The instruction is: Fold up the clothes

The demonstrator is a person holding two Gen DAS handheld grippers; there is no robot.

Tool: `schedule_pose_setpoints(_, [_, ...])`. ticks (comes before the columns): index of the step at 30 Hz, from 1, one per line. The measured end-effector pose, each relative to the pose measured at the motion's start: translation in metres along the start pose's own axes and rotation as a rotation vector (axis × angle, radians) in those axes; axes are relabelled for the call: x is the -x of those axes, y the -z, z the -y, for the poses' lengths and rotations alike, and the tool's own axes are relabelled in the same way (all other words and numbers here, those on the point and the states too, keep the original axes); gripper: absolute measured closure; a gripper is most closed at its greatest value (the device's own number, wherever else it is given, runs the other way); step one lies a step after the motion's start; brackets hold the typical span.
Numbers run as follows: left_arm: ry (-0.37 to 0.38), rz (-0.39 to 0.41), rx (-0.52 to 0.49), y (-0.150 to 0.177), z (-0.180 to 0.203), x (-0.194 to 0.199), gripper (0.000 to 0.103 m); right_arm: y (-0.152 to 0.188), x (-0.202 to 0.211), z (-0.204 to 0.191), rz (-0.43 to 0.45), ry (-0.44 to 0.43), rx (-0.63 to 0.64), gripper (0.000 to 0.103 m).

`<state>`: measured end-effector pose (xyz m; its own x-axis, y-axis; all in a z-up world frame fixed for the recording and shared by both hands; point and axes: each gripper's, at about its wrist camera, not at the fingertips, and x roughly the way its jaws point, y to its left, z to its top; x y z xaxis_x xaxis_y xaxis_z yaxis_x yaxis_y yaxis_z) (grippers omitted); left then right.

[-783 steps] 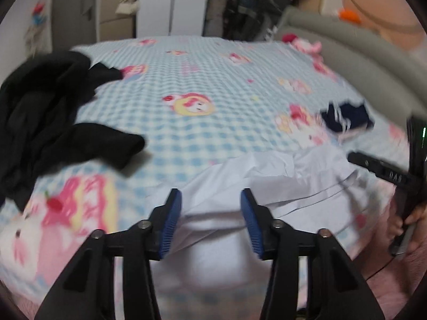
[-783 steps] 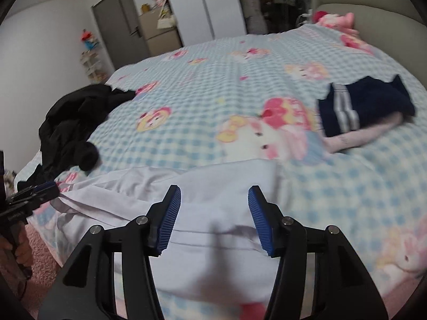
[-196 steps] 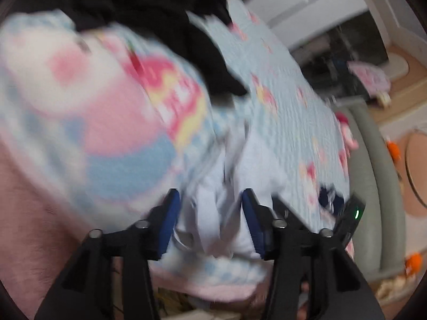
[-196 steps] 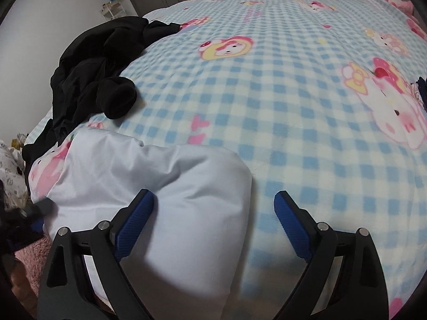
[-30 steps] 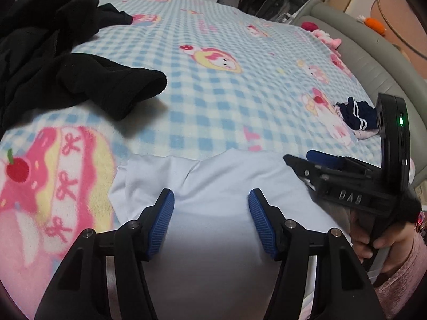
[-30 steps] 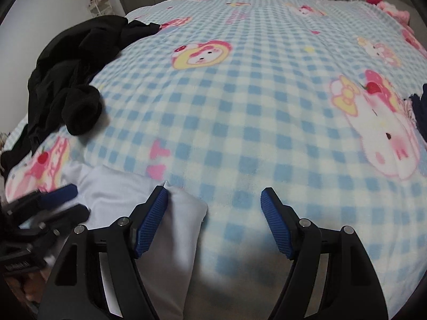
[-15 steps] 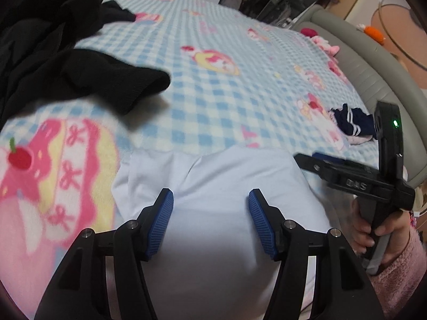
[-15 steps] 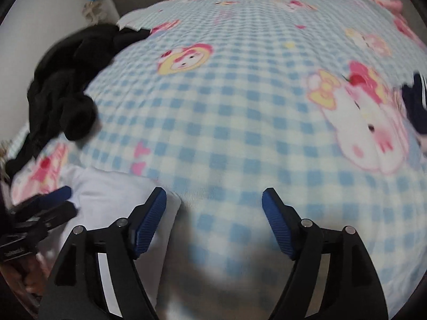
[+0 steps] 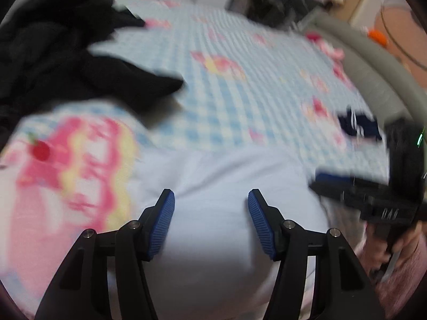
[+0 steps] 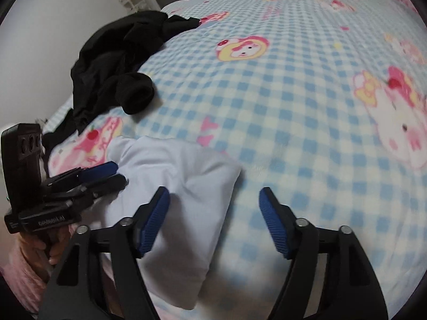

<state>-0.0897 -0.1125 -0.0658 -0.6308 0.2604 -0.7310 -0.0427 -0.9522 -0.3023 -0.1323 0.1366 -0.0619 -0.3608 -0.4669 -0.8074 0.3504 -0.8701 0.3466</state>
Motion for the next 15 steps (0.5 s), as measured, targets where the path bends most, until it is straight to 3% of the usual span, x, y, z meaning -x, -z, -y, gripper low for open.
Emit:
schedule_pose_setpoints(2, [-0.011, 0.014, 0.038, -0.001, -0.014, 0.005, 0.037, 0.004, -0.004, 0.006, 0.005, -0.035, -0.048, 0.023])
schedule_pose_setpoints(3, [0.004, -0.044, 0.064, 0.001, -0.022, -0.004, 0.036, 0.006, -0.009, 0.009, -0.001, -0.044, -0.072, 0.018])
schedule_pose_setpoints(5, [-0.016, -0.137, 0.094, 0.004, -0.033, -0.021, 0.035, 0.009, -0.021, 0.016, -0.026, -0.098, -0.144, 0.016])
schedule_pose_setpoints(8, [-0.043, -0.142, 0.067, 0.003, -0.03, -0.027, 0.032, 0.015, -0.025, 0.014, -0.042, -0.217, -0.207, 0.016])
schedule_pose_setpoints(10, [-0.056, -0.148, 0.086, 0.003, -0.034, -0.03, 0.031, 0.021, -0.023, 0.003, -0.054, -0.258, -0.173, 0.019])
schedule_pose_setpoints(11, [-0.057, -0.146, 0.101, 0.002, -0.036, -0.031, 0.031, 0.025, -0.021, -0.003, -0.053, -0.249, -0.148, 0.023])
schedule_pose_setpoints(13, [-0.078, -0.118, 0.113, 0.0, -0.037, -0.025, 0.032, 0.031, -0.017, -0.011, -0.03, -0.149, -0.094, 0.03])
schedule_pose_setpoints(15, [-0.106, -0.061, 0.1, -0.001, -0.034, -0.015, 0.032, 0.031, -0.011, -0.009, -0.002, -0.07, -0.095, 0.03])
